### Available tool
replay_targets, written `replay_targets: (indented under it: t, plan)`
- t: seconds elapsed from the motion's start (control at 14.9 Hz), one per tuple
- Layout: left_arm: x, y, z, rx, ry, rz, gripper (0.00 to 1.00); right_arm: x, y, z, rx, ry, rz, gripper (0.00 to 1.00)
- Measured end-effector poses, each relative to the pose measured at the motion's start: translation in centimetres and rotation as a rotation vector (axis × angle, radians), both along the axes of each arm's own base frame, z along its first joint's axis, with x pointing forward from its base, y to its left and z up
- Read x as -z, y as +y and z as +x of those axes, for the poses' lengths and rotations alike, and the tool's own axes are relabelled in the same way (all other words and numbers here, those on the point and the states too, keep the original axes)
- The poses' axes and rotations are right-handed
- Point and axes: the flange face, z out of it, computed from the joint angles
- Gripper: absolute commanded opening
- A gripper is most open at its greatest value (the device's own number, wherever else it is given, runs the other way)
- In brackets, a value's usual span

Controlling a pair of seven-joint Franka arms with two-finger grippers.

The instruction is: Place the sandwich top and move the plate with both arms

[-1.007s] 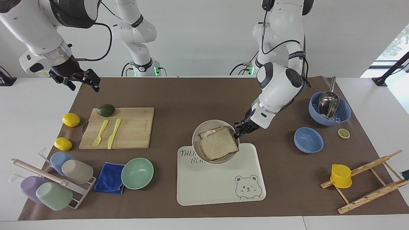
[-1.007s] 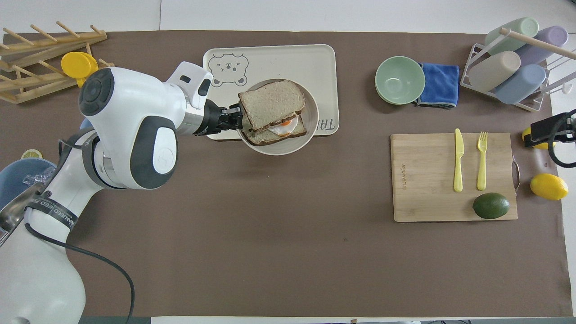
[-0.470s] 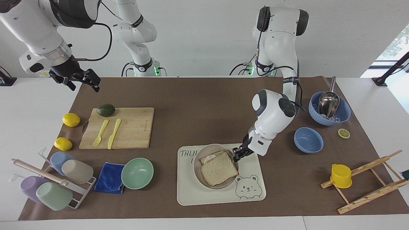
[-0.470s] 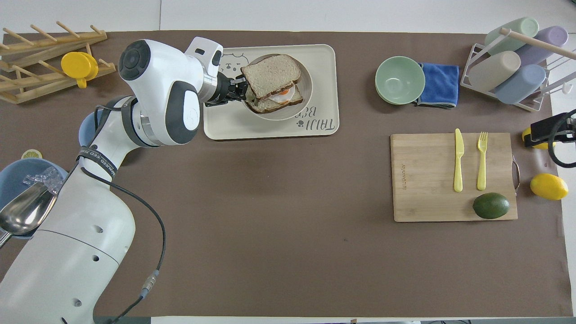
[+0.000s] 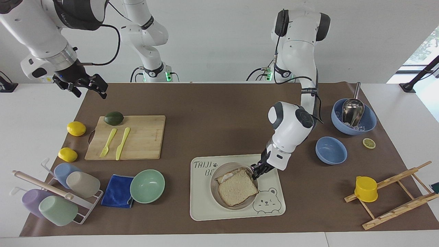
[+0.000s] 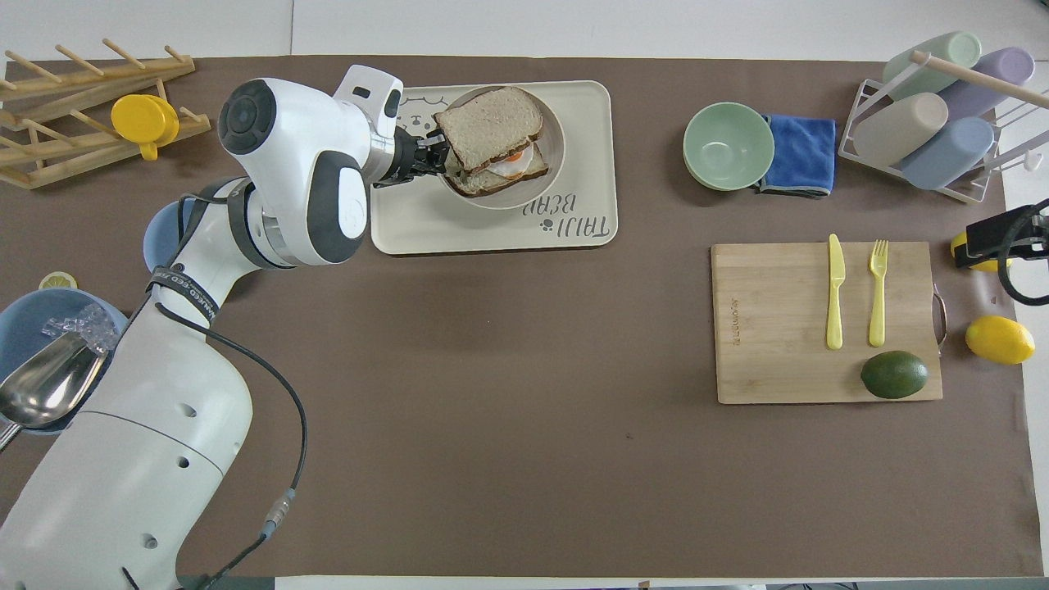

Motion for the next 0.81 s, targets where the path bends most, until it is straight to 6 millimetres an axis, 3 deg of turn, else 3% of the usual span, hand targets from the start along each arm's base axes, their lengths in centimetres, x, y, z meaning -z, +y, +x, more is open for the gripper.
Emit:
replay_targets:
  t: [0.07,0.13,0.34,0.67,0.81]
  plan:
    - [0.2,0.0,-0.1,0.0,0.002,0.001,0.01,0.0,0.0,0.0,0.0,0.0,0.0,1.0]
    - [0.3,0.0,-0.1,0.0,0.003,0.001,0.35,0.0,0.0,0.0,0.0,0.0,0.0,1.0]
    - [0.2,0.0,-0.2,0.001,0.004,0.001,1.0,0.0,0.0,0.0,0.0,0.0,0.0,1.0]
    - [0.3,0.7,-0.4,0.044,0.04,0.058,1.0,0.0,0.0,0.0,0.0,0.0,0.0,1.0]
    - [-0.7,1.8,-0.4,0.064,0.06,0.087,1.0,0.0,0.0,0.0,0.0,0.0,0.0,1.0]
